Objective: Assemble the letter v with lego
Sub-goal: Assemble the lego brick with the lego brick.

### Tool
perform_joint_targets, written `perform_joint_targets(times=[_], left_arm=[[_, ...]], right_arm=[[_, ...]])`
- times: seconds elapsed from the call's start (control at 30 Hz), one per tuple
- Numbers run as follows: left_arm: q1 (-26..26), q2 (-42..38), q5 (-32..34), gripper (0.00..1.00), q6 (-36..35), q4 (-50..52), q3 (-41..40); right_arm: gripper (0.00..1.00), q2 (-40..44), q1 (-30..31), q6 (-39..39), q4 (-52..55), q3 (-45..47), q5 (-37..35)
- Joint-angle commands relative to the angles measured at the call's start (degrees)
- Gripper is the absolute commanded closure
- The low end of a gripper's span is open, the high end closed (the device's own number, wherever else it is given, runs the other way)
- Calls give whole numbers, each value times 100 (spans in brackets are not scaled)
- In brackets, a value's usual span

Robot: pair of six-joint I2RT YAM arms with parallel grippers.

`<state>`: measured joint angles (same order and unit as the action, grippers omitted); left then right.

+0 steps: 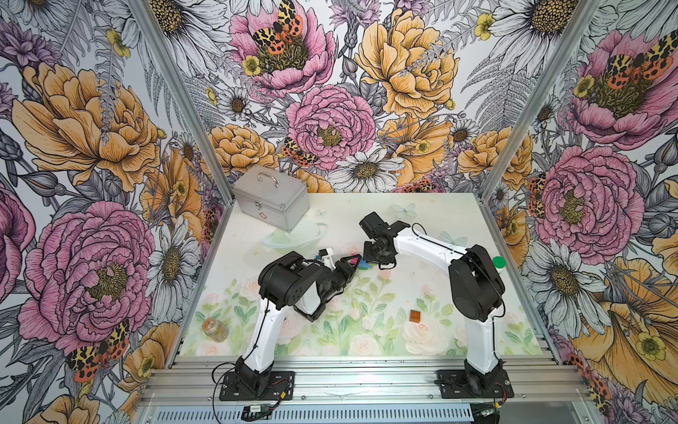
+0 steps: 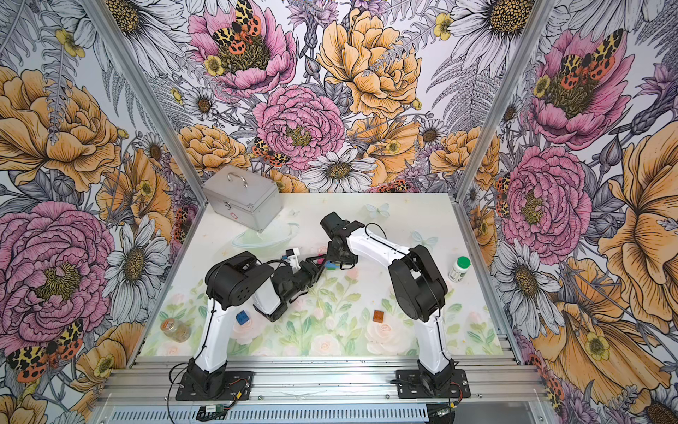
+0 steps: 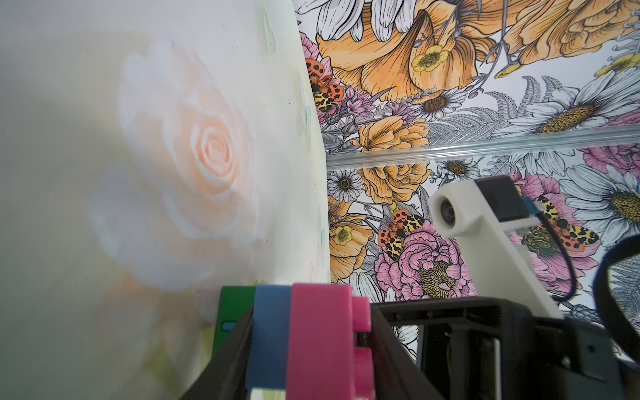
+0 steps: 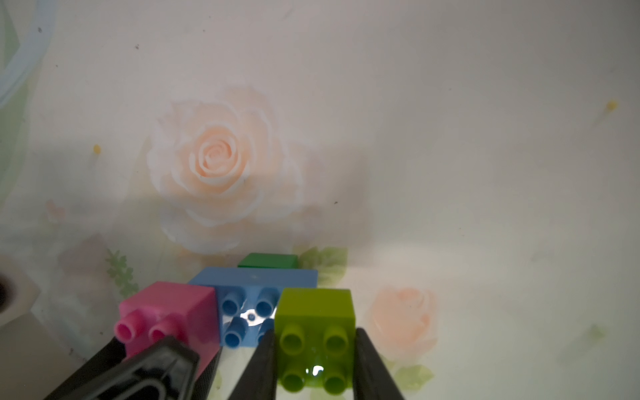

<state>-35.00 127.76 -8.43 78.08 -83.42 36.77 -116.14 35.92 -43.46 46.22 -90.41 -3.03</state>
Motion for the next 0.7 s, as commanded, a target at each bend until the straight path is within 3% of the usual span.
perform_joint_targets(times=[0.0,0.67], left_arm=[[37,442,-189,70,-182,555,-153],[12,723,-262,63,-121,510,-651]], right_arm=[[100,-508,91,-44,-199,319,420],[98,-651,78,-91,123,-125,350]])
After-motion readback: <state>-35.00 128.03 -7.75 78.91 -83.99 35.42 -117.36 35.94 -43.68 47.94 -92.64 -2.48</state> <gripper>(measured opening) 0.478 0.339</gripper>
